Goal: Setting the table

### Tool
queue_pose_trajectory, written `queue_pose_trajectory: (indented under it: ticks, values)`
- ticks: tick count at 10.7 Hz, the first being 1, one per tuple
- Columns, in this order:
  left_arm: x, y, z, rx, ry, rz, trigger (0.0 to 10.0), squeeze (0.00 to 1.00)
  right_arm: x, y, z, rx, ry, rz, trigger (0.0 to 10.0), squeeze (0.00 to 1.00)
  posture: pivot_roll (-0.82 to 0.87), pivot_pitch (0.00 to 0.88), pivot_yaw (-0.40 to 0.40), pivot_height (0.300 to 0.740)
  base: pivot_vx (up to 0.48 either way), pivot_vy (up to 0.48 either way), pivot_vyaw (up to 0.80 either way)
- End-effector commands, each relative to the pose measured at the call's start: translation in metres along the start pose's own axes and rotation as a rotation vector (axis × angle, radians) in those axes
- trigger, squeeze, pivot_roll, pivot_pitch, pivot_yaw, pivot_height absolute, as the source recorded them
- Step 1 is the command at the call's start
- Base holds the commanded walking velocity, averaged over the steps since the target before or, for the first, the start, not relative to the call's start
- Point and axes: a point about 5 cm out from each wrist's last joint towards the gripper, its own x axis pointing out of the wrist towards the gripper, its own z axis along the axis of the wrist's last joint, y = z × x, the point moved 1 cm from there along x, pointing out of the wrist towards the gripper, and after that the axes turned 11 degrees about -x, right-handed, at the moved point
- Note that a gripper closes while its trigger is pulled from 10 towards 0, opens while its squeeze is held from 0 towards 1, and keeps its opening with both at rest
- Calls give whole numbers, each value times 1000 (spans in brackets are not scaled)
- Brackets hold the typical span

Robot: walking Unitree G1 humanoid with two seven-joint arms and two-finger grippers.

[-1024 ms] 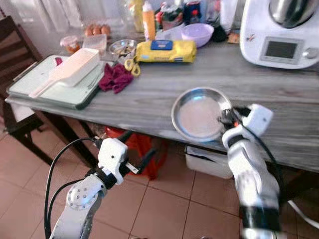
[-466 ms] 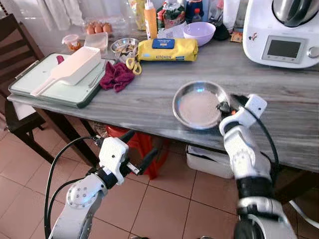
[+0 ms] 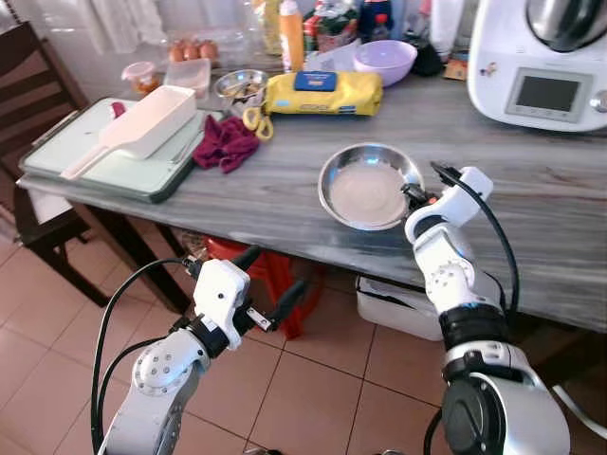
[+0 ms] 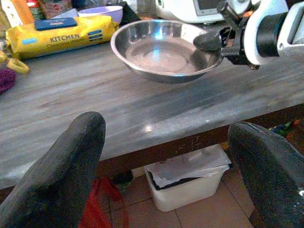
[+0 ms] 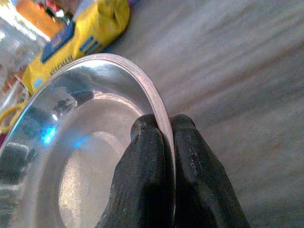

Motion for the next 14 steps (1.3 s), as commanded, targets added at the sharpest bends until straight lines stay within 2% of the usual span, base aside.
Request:
queue_pose_trajectory:
  ticks: [1,3,4,5,8,9,12,14]
  values:
    - [0,2,0,13,10,9,10000,0,3,5,-3,-24,35,-4,10000,0,1,121,103,740,0,0,0]
    - [1,2,-1,10,9,12,10000,0,8,3,-2,-69,64,-36,10000,0,-4,122,99,740,0,0,0]
    - [2,2,-1,10,9,11,10000,0,8,1,-2,-73,68,-50,10000,63,-4,123,97,740,0,0,0]
    - [2,1,-1,10,7,13,10000,0,10,1,-1,-72,66,-59,10000,1000,-3,122,94,740,0,0,0]
    - [3,2,-1,10,3,15,10000,0,11,3,-3,-75,73,-54,10000,1000,-1,116,96,740,0,0,0]
    - [4,2,0,13,-1,12,10000,0,11,6,-3,-102,64,-25,10000,1000,-3,110,99,740,0,0,0]
    - [8,3,1,13,-8,10,10000,0,11,11,24,-288,-74,21,10000,1000,-11,105,102,740,0,0,0]
    - [10,3,0,13,-11,7,10000,0,8,12,24,-336,-106,41,10000,1000,-14,102,103,740,0,0,0]
